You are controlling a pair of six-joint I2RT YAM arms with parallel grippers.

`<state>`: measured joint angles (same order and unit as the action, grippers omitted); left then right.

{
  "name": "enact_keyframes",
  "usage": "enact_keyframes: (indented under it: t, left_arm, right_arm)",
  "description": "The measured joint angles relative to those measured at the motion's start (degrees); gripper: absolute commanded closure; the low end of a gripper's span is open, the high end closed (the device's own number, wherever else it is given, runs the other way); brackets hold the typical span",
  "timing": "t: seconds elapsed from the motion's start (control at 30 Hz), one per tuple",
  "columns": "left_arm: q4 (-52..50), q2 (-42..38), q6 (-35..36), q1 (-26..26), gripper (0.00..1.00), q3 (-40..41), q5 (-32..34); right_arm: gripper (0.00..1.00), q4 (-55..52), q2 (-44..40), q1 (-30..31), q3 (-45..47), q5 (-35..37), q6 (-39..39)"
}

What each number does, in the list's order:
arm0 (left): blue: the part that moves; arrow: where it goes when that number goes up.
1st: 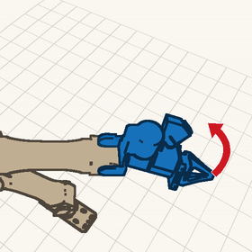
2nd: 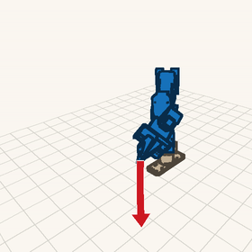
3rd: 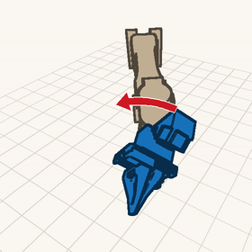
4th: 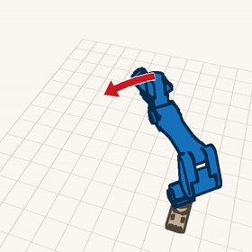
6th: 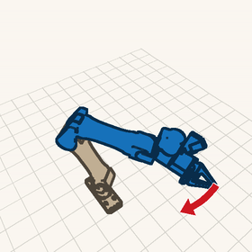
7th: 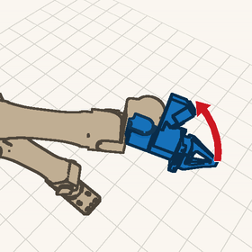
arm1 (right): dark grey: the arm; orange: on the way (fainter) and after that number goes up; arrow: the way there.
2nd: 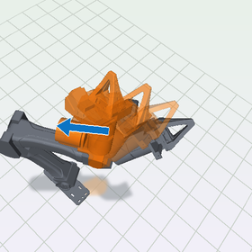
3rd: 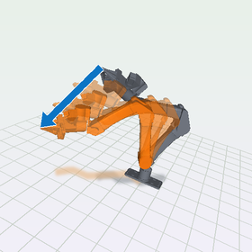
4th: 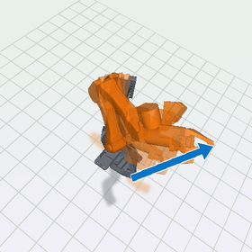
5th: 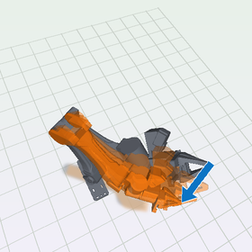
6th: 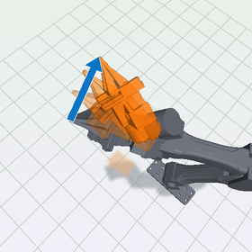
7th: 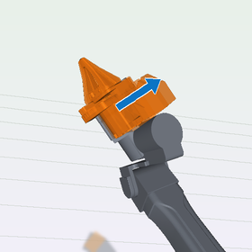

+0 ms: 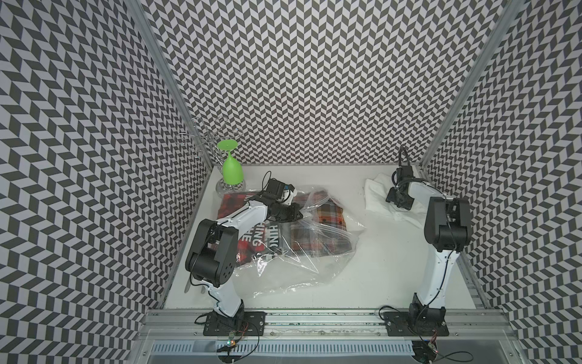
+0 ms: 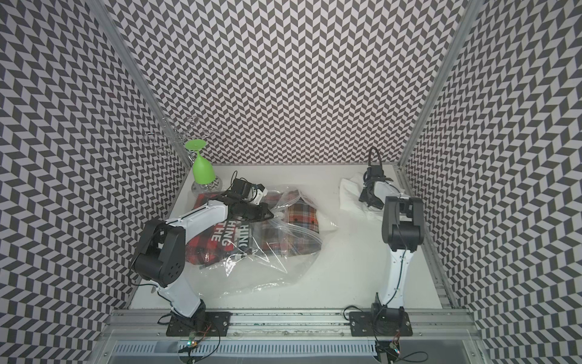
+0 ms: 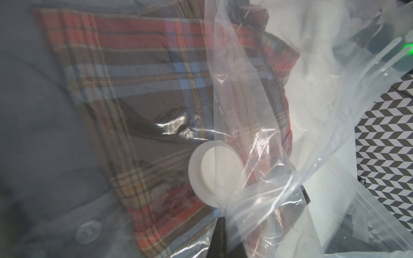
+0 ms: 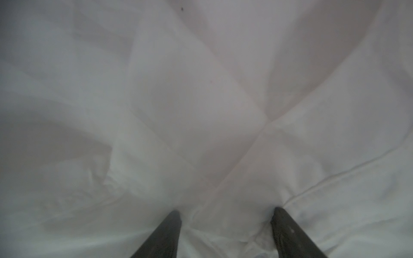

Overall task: Take the shirt out of the vacuum bag
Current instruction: Move the shirt at the center of the board, then take out the shirt from the vacuum bag.

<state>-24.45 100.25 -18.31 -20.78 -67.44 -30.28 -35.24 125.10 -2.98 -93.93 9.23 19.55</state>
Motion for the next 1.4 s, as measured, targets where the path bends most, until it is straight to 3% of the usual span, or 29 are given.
enact_keyframes:
  t: [0.17,0.47,0.67,0.83,1.0,1.1,1.4]
  left_arm:
    - [-0.3,0.0,0.0,-0.3,1.00,0.1,0.0]
    - [-0.3,-0.4,-0.3,-0.6,1.00,1.0,0.0]
    - [-0.3,-0.4,-0.7,-1.3,1.00,1.0,-0.1]
    - [-0.3,-0.5,-1.1,-2.3,1.00,1.0,-0.8]
    - [-0.3,-0.6,-2.1,-3.1,1.00,0.4,-1.7]
    - [-0.3,-0.9,-2.6,-3.4,1.00,-0.3,-2.3]
    - [-0.7,-2.2,-4.2,-4.6,1.00,-4.6,-4.4]
  right_arm:
    - [0.32,-0.9,6.7,3.1,-10.6,0.0,-3.7]
    - [0.30,-4.2,12.8,6.5,-22.0,-0.4,-8.6]
    - [0.22,-6.1,12.3,6.6,-27.2,-2.3,-9.1]
    - [0.20,-6.6,5.4,6.6,-26.1,-5.3,-8.6]
    - [0.21,-5.7,-8.1,6.5,-18.5,-11.7,-7.1]
    - [0.24,-3.6,-16.8,6.2,-10.3,-19.6,-5.8]
    - [0.26,14.3,-37.9,6.3,33.2,-48.2,7.5]
